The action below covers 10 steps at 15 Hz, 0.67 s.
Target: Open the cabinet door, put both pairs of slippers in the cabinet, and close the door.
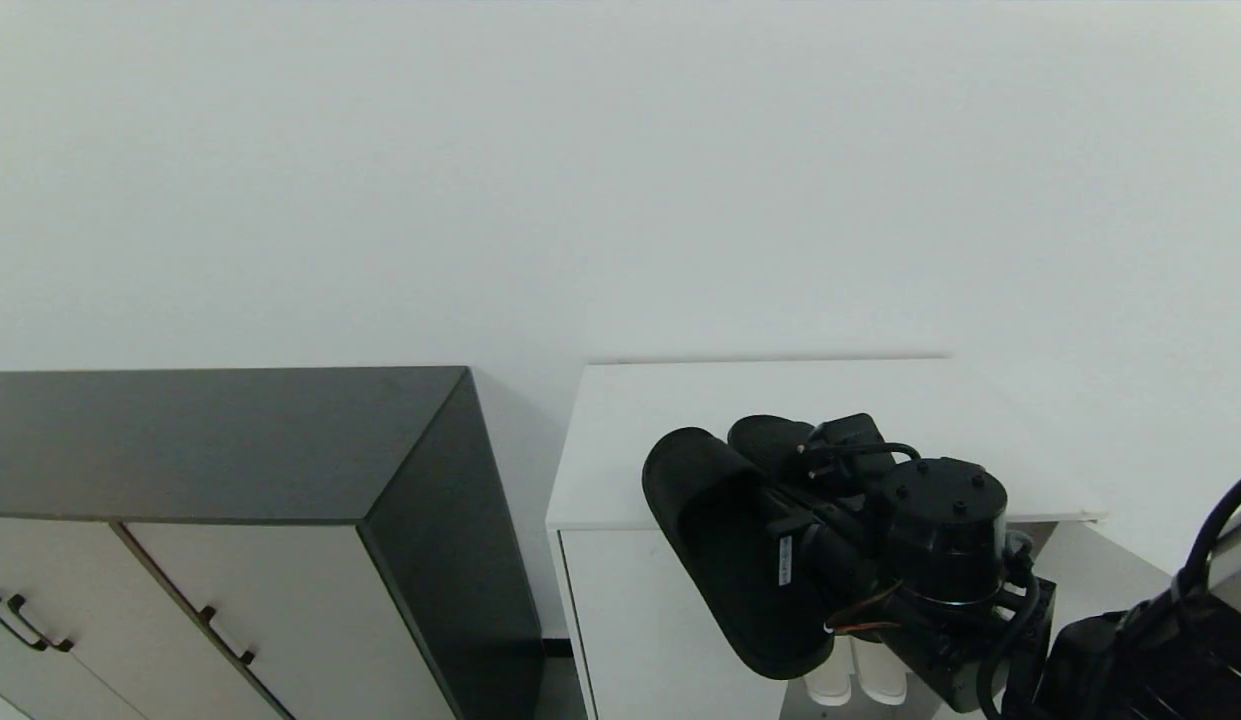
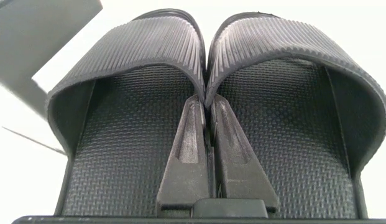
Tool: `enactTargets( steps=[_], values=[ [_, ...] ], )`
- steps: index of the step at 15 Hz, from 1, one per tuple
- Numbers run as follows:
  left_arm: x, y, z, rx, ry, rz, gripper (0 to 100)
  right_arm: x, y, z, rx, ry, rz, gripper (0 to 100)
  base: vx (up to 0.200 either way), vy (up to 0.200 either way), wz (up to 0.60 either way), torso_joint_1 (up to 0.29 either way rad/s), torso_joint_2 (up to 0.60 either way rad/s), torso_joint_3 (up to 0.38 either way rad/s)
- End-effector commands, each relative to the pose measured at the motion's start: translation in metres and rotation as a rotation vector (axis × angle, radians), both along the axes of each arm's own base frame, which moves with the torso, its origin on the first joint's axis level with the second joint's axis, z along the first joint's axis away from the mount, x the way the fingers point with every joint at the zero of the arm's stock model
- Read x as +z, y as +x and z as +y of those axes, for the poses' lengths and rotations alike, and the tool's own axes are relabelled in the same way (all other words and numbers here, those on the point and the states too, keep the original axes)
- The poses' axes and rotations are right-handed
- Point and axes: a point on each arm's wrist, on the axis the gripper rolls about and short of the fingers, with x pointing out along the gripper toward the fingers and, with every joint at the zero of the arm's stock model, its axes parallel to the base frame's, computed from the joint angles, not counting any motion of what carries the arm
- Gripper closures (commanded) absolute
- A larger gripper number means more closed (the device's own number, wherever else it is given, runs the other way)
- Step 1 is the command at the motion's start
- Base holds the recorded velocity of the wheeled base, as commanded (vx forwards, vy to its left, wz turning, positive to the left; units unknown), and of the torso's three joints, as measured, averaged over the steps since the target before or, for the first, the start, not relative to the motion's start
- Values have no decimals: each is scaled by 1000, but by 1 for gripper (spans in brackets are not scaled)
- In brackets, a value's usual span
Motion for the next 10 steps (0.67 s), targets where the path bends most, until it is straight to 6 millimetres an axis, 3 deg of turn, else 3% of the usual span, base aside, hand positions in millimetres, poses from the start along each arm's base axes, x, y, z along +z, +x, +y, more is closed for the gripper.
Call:
enactTargets(
  steps=[1, 8, 10],
  values=[
    [0, 0, 0, 0, 0, -1, 100, -2, 0, 0, -2, -6, 6, 100, -200, 0, 0, -7, -2, 7],
    [0, 0, 0, 0, 0, 0, 100, -1, 5, -6, -26, -6, 4, 100, -200, 0, 0, -1, 1, 4],
    [0, 0, 0, 2, 0, -1, 100, -5, 5, -9, -31, -14, 14, 100, 0, 0, 0, 0, 0, 0]
  ],
)
